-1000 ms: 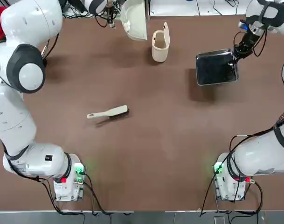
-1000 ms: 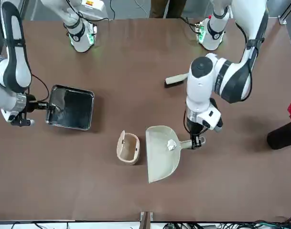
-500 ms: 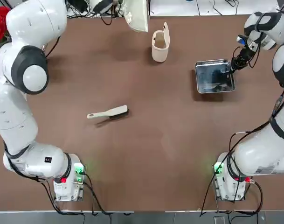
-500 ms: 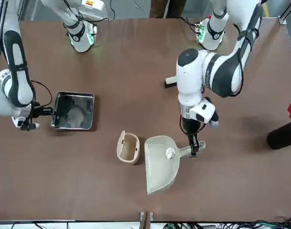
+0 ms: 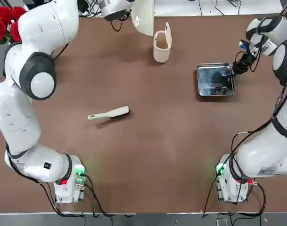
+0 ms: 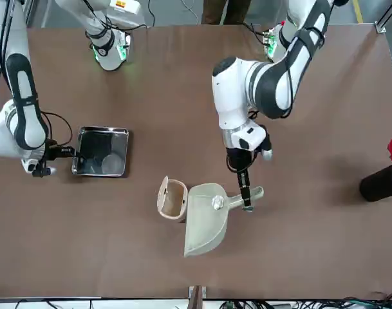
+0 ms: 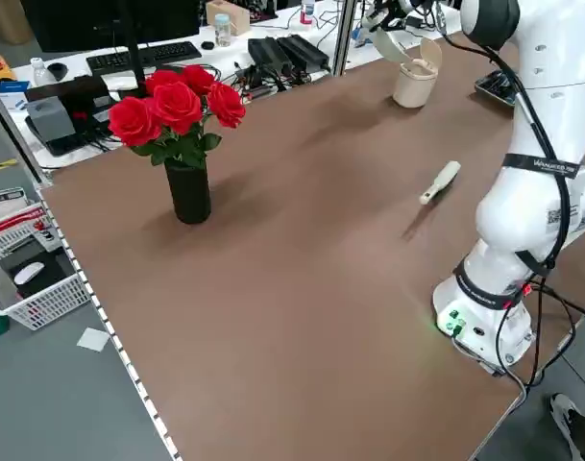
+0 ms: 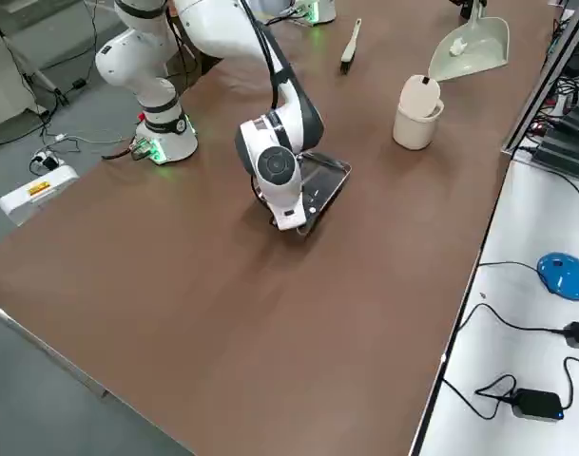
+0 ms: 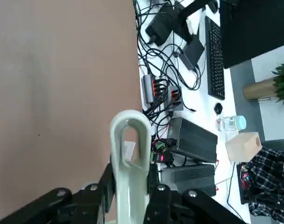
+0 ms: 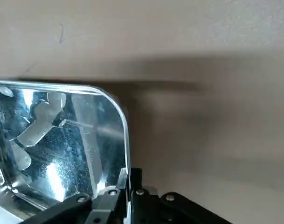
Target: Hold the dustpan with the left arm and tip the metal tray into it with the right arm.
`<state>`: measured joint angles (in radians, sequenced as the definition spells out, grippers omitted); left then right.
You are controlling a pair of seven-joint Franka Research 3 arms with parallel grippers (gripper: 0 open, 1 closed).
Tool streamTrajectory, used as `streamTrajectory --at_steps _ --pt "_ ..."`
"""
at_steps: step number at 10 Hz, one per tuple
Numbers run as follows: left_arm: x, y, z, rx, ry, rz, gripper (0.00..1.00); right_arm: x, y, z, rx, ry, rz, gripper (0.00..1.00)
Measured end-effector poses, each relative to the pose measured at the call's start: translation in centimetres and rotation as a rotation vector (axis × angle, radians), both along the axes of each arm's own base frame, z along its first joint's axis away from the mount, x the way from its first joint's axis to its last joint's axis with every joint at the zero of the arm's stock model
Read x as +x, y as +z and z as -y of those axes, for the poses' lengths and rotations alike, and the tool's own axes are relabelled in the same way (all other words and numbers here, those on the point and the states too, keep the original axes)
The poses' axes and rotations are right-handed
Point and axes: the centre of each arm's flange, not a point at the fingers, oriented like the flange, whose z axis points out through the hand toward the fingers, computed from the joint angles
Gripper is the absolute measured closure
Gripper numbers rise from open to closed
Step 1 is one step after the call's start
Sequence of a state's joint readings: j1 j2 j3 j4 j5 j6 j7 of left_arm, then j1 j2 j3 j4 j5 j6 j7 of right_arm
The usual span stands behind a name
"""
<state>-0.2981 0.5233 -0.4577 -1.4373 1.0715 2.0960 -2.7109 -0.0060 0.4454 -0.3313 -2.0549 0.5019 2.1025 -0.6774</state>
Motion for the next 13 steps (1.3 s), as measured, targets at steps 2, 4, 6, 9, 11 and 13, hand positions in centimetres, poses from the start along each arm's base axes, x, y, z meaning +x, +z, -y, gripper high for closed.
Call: streamTrajectory --at_steps 2,4,6,9,11,13 --pt "-0.9 0.4 1.7 0.032 -0.011 0.024 0.68 -0.1 -0.9 0.2 -0.003 0.005 0.002 0.95" --pt "-1.2 -0.2 3.3 0.079 -0.012 0.062 0.68 -0.2 -1.4 0.2 -0.004 0.003 -0.003 0.95" --pt "-1.2 -0.8 4.8 0.115 -0.016 0.098 0.68 -0.1 -1.4 0.3 -0.003 0.000 0.000 0.92" --pt "-1.3 -0.8 5.7 0.113 -0.024 0.110 0.68 0.0 -1.1 0.7 0.002 -0.009 0.003 0.73" --pt "-1.3 -0.6 5.9 0.129 -0.035 0.131 0.68 0.2 -0.4 1.1 0.013 -0.010 -0.002 0.62" --pt "-1.8 -0.4 6.6 0.149 -0.057 0.154 0.68 1.3 2.7 1.9 0.013 0.000 0.033 0.32"
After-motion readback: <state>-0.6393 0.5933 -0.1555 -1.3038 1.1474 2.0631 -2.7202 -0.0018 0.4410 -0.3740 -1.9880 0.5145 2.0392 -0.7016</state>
